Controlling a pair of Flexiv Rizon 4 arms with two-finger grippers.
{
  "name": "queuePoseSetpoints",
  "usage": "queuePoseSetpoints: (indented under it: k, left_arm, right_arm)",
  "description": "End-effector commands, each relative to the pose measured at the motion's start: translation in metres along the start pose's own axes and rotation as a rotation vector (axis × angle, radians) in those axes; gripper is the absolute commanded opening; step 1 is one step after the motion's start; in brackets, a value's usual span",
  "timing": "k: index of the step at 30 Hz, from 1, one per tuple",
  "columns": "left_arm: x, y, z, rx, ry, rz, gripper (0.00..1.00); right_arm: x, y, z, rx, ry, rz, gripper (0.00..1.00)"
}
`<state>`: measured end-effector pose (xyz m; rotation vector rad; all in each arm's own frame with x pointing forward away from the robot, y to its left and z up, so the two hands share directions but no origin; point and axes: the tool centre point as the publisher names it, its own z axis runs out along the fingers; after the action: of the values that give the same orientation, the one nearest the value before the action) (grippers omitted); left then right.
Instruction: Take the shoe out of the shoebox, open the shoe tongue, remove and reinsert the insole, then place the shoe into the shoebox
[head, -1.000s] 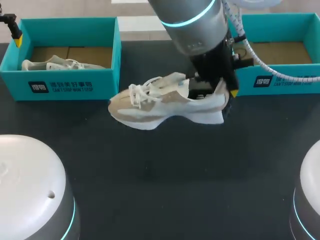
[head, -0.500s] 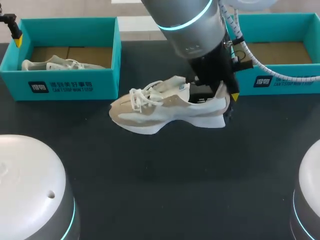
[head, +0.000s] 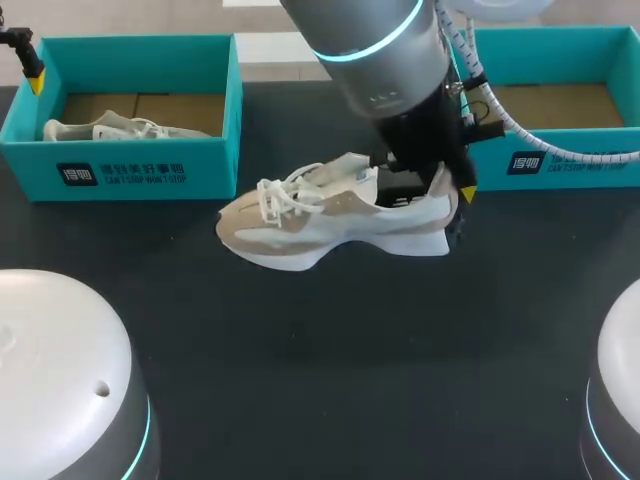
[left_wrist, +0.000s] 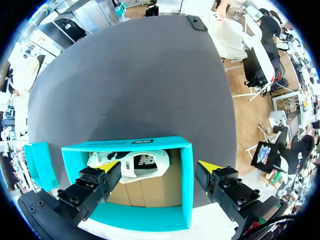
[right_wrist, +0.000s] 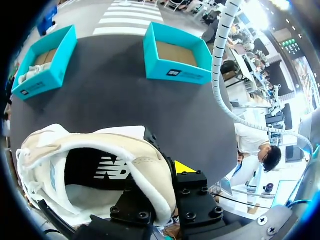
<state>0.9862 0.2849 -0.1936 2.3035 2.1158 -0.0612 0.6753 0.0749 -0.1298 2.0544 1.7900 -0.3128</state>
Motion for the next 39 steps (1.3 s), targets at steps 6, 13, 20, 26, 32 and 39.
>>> queuePoseSetpoints:
  k: [6,13,20,26,32,39]
  left_arm:
    - [0.0,-0.001,0.0,-0.001,0.0,0.001,1.0]
    - [0.0,-0.001,0.0,-0.001,0.0,0.001,1.0]
    - [0.0,-0.001,0.0,-0.001,0.0,0.001,1.0]
    - [0.0,-0.001,0.0,-0.001,0.0,0.001,1.0]
    - [0.0,-0.001,0.0,-0.001,0.0,0.001,1.0]
    - [0.0,-0.001,0.0,-0.001,0.0,0.001,1.0]
  right_arm:
    - [0.034,-0.014,0.038,-0.003,0.01,0.085,0.0]
    - [0.067,-0.02,0.079,0.053,0.019,0.057,0.0]
    - [0.086,-0.022,0.129,0.025,0.061,0.088,0.0]
    - [0.093,-0.023,0.156,0.02,0.091,0.06,0.0]
    - [0.097,-0.021,0.175,0.006,0.118,0.068,0.0]
    - [0.108,-0.021,0.196,0.015,0.102,0.075,0.0]
